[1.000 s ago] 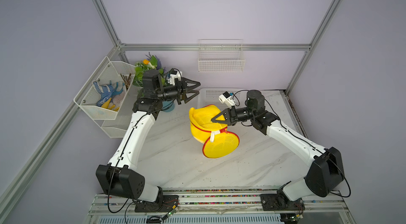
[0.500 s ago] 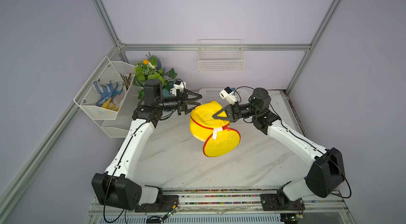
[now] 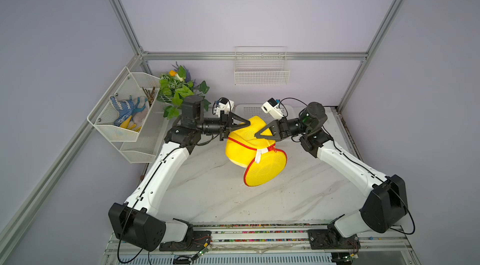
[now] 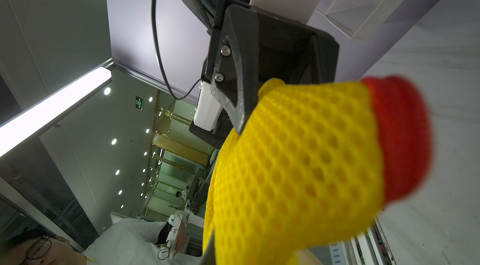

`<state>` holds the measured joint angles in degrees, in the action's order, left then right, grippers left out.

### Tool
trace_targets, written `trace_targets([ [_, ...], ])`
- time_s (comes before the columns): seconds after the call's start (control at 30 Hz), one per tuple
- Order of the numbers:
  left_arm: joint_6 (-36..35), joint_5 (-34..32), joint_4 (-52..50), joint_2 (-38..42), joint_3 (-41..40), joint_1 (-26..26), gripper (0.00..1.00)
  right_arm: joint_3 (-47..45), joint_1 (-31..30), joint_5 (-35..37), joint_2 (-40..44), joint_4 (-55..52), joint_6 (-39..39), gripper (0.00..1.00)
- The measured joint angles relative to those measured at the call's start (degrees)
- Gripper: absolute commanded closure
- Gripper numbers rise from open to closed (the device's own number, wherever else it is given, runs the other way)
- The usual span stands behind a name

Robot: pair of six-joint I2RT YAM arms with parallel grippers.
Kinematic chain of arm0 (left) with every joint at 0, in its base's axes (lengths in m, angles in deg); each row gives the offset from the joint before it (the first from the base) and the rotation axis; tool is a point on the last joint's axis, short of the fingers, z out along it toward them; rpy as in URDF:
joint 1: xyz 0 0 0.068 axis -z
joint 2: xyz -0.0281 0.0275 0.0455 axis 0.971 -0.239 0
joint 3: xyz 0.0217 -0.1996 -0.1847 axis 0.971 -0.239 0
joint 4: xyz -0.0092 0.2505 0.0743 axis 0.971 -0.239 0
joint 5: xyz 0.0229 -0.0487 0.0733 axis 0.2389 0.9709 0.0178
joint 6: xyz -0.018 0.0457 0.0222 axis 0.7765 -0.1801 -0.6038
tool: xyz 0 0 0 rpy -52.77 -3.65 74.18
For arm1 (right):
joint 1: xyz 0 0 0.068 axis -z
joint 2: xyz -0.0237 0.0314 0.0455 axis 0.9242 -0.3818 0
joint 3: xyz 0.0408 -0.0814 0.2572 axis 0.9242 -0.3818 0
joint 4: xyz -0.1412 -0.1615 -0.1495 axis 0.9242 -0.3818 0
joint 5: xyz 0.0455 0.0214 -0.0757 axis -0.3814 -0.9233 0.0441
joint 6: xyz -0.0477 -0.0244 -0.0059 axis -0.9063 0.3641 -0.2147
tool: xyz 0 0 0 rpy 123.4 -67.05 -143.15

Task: Turn the laundry bag inside out
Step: Turn over the laundry bag.

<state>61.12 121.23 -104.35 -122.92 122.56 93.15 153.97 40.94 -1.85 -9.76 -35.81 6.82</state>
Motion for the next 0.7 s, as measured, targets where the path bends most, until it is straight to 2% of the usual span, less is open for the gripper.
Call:
trace_targets([
  [0.3,0.5,1.3,-0.4,0.4,0.0,2.8,0.59,1.2,1.2,-4.0,-2.2,-0.7,-1.0,1.0],
  [0.4,0.7,1.5,-0.6,1.0,0.0,4.4,0.73,2.4,1.6,-6.7,-3.6,-1.0,-1.7,1.0],
  [0.5,0.9,1.7,-0.9,1.2,0.0,5.2,1.0,3.5,1.8,-8.3,-4.6,-1.0,-2.0,1.0],
  [0.57,0.8,1.8,-0.9,1.2,0.0,5.3,1.0,3.9,1.9,-8.8,-4.7,-1.6,-2.6,1.0],
  [0.6,0.4,1.8,-1.2,1.1,0.0,5.3,1.0,4.1,1.9,-8.9,-4.7,-2.4,-3.3,0.97],
  [0.63,-0.7,1.6,-1.9,1.0,0.0,5.3,1.0,4.5,2.0,-9.0,-4.7,-4.0,-4.5,0.87],
  [0.67,-1.9,1.2,-2.9,0.8,0.1,5.3,1.0,5.0,2.2,-8.9,-4.7,-6.6,-6.3,0.83],
  [0.7,-3.4,0.4,-4.2,0.5,0.1,5.2,1.0,5.9,2.9,-7.6,-4.7,-11.5,-9.2,0.75],
])
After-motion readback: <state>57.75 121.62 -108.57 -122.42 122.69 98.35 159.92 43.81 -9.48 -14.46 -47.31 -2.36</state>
